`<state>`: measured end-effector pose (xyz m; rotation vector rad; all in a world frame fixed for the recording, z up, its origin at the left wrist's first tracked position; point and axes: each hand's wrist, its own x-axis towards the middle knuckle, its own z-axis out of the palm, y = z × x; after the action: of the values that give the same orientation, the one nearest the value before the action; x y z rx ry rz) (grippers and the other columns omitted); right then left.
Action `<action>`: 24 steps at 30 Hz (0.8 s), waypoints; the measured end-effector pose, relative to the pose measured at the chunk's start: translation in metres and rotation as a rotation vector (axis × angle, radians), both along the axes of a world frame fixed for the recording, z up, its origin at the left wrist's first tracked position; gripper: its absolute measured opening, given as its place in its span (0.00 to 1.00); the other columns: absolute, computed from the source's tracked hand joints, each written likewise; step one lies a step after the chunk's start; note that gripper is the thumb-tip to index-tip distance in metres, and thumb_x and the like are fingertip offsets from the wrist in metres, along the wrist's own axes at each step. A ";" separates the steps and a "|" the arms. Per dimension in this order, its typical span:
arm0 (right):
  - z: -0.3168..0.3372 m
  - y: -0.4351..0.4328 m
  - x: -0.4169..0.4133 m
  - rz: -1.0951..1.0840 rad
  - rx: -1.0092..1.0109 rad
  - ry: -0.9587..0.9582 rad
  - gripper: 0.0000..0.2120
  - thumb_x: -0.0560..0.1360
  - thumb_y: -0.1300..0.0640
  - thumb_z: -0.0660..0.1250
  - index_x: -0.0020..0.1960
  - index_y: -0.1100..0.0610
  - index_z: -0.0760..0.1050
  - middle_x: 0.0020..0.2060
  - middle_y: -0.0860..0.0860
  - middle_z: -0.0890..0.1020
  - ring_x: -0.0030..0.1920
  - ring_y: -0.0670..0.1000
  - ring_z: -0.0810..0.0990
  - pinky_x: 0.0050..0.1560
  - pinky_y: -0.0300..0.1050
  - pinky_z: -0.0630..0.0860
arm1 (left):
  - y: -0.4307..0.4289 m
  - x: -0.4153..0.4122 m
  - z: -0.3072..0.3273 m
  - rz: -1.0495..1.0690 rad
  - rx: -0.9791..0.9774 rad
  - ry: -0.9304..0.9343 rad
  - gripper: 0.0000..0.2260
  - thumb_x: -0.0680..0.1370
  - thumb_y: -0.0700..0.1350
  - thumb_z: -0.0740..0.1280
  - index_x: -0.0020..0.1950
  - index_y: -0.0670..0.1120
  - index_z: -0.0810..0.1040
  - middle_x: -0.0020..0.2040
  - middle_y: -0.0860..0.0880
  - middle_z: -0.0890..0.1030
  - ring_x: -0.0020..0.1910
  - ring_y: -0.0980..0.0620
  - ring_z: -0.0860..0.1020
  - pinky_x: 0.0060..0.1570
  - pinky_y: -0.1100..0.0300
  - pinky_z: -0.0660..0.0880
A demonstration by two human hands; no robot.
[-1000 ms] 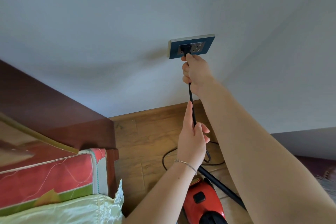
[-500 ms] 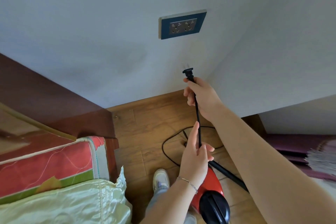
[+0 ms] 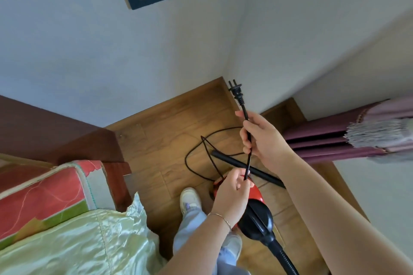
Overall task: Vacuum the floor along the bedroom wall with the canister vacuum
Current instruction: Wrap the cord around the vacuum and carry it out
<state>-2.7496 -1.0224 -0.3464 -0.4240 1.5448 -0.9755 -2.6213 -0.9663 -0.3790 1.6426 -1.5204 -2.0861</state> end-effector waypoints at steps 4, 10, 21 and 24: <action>-0.019 0.043 -0.024 -0.083 -0.026 0.050 0.14 0.82 0.62 0.53 0.59 0.51 0.74 0.27 0.50 0.71 0.27 0.48 0.65 0.31 0.42 0.66 | 0.021 -0.021 -0.028 -0.205 -0.003 -0.094 0.10 0.79 0.48 0.59 0.57 0.50 0.76 0.54 0.52 0.81 0.56 0.55 0.76 0.56 0.60 0.73; -0.047 0.087 -0.054 -0.326 0.002 0.056 0.12 0.82 0.62 0.52 0.54 0.52 0.73 0.31 0.51 0.75 0.33 0.51 0.72 0.43 0.50 0.73 | 0.031 -0.042 -0.060 -0.389 -0.242 -0.193 0.13 0.80 0.44 0.57 0.62 0.47 0.77 0.59 0.50 0.79 0.59 0.53 0.75 0.60 0.61 0.71; -0.143 0.081 -0.065 -0.696 0.192 -0.185 0.08 0.81 0.65 0.53 0.47 0.55 0.68 0.38 0.56 0.80 0.42 0.54 0.82 0.50 0.52 0.79 | -0.051 -0.027 -0.141 -0.907 -0.749 -0.327 0.15 0.82 0.44 0.53 0.65 0.47 0.72 0.60 0.49 0.76 0.59 0.50 0.73 0.55 0.60 0.69; -0.194 0.066 -0.064 -0.754 0.257 -0.246 0.07 0.81 0.63 0.54 0.46 0.55 0.67 0.39 0.56 0.80 0.41 0.54 0.81 0.46 0.49 0.79 | -0.074 -0.024 -0.183 -0.983 -0.795 -0.332 0.15 0.81 0.45 0.53 0.65 0.48 0.72 0.56 0.48 0.78 0.55 0.47 0.74 0.52 0.55 0.73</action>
<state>-2.8133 -0.9566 -0.5409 0.4872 1.5925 -1.3087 -2.6453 -1.0405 -0.5620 1.0118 -3.1433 -1.0261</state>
